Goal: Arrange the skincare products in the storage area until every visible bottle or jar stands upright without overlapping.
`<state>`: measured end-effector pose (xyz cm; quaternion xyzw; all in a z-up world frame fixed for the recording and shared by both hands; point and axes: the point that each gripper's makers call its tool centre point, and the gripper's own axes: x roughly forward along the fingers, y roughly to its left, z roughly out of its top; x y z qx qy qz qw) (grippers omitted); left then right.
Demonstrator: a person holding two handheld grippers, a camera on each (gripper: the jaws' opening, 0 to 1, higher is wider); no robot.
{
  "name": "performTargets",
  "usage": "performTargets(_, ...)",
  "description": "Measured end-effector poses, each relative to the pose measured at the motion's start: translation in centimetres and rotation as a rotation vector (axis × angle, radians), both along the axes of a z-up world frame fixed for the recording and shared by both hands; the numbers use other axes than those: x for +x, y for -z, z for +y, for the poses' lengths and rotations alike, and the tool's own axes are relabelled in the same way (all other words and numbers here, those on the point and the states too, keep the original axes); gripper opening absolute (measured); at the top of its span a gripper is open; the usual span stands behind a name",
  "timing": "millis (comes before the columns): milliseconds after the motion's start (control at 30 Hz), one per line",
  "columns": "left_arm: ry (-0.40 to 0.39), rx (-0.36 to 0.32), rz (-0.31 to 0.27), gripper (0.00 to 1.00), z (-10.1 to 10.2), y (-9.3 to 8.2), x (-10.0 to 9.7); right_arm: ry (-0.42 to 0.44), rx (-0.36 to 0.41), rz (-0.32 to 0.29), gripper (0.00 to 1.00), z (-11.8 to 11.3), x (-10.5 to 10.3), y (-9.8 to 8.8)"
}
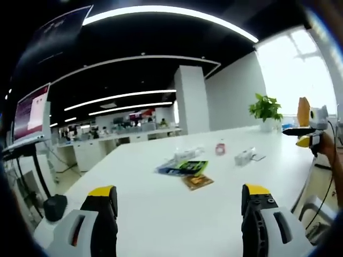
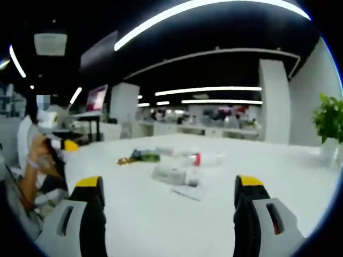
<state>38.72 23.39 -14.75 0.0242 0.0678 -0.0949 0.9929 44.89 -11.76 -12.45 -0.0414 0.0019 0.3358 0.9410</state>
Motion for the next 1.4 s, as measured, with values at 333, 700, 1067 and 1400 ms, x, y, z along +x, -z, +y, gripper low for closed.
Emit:
performTargets(333,0.026,0.008,-0.022,0.99,-1.3,-0.9,0.1,-0.008,-0.283,-0.063,1.0,2.9,11.6,-2.2)
performTargets(700,0.014,0.0,-0.021,0.99,-0.6,-0.9,0.6,0.008,-0.64,0.0,1.0,5.7,17.8,0.4)
performTargets(1067,0.031,-0.011,-0.022,0.99,-1.3,-1.1,1.2,0.039,-1.065,-0.155,0.98,7.7,21.5,-0.2)
performTargets(1400,0.018,-0.027,-0.027,0.99,-0.7,-1.3,1.5,0.107,-0.703,0.156,1.0,10.6,22.0,2.0)
